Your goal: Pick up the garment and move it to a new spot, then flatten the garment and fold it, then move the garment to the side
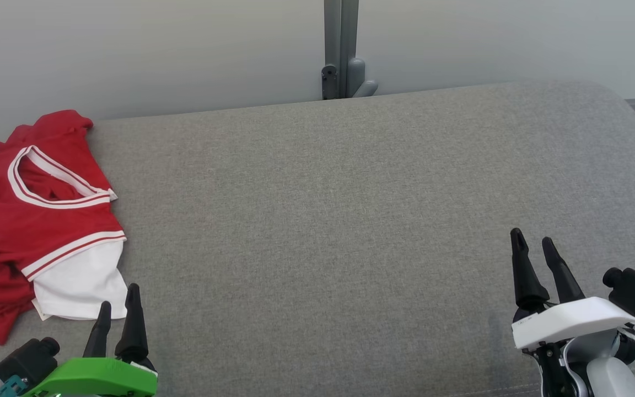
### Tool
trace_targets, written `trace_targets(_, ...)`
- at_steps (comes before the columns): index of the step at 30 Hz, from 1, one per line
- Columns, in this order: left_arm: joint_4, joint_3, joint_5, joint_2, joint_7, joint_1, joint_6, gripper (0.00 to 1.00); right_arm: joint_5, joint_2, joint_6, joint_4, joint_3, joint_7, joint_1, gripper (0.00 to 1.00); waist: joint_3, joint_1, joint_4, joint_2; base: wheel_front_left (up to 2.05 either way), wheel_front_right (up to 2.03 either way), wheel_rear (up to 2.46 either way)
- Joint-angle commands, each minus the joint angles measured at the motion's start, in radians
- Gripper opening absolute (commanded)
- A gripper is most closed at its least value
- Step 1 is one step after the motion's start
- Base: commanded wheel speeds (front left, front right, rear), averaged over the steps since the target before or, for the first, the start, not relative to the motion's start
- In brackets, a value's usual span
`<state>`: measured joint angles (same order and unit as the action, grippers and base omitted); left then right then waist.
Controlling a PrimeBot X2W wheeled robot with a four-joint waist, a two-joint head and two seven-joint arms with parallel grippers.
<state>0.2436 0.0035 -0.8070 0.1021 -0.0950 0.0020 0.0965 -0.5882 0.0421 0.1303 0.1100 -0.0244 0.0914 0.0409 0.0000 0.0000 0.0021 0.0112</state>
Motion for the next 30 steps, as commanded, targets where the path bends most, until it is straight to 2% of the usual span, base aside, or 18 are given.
trace_targets(1, -0.012, 0.007, 0.050, 0.005, -0.014, 0.000, 0.004, 1.00, 0.057, 0.007, 0.000, -0.008, 0.004, 0.016, 0.002, 1.00, -0.001, 0.0000, 0.002, -0.0049, 0.00, 0.00, 0.00)
trace_targets(30, -0.032, 0.015, 0.379, -0.002, -0.088, 0.037, 0.030, 1.00, 0.373, 0.009, 0.000, -0.009, 0.001, 0.091, -0.008, 1.00, 0.000, 0.0000, -0.012, -0.0074, 0.00, 0.00, 0.00)
